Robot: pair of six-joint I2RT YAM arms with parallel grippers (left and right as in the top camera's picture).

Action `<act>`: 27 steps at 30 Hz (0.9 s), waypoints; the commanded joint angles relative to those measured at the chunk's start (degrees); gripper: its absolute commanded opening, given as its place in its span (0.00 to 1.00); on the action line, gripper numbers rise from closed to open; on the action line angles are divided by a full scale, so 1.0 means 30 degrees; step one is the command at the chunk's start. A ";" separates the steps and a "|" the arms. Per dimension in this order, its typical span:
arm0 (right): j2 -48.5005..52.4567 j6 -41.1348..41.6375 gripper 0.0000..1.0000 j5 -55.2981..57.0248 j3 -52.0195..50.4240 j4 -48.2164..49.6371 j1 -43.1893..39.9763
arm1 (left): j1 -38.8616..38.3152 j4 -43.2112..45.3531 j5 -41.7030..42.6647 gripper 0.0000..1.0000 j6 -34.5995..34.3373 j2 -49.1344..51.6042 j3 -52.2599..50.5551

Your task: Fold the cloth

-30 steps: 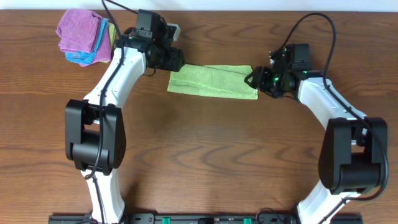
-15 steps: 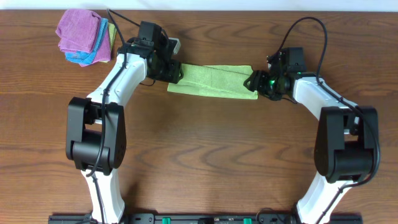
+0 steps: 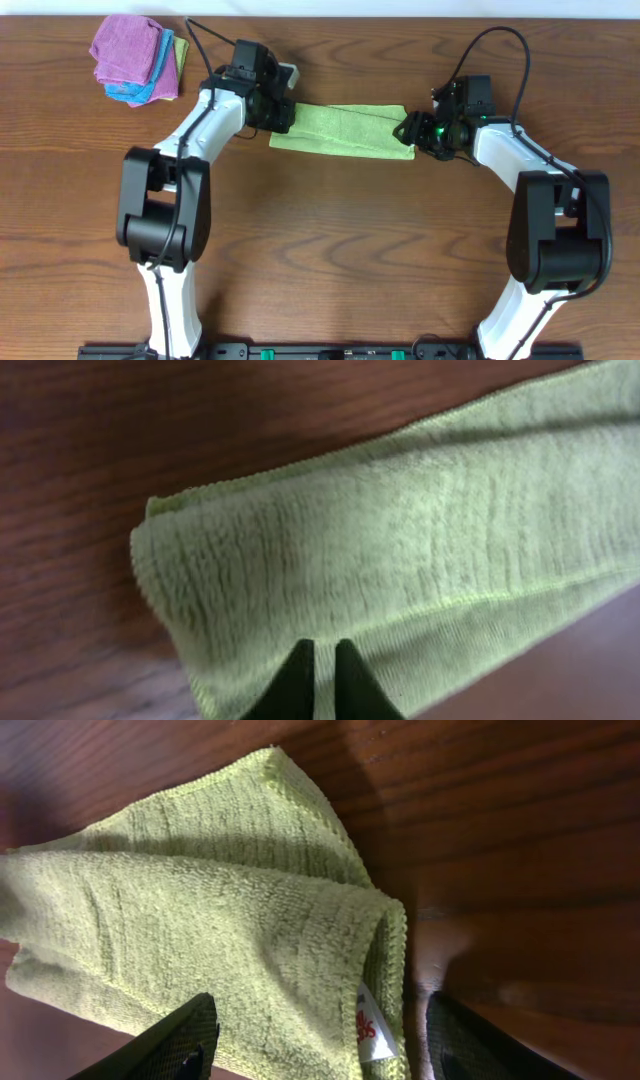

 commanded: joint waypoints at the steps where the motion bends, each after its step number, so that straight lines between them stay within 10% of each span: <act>1: 0.0007 -0.0197 0.66 -0.0372 0.0262 0.0058 -0.0073 | -0.0044 0.0372 -0.0058 0.06 -0.0743 0.0707 -0.0153; 27: -0.0007 -0.0583 0.61 -0.3089 0.0262 0.0160 -0.1180 | -0.0284 -0.0678 -0.2237 0.06 -0.1042 0.0918 -0.1537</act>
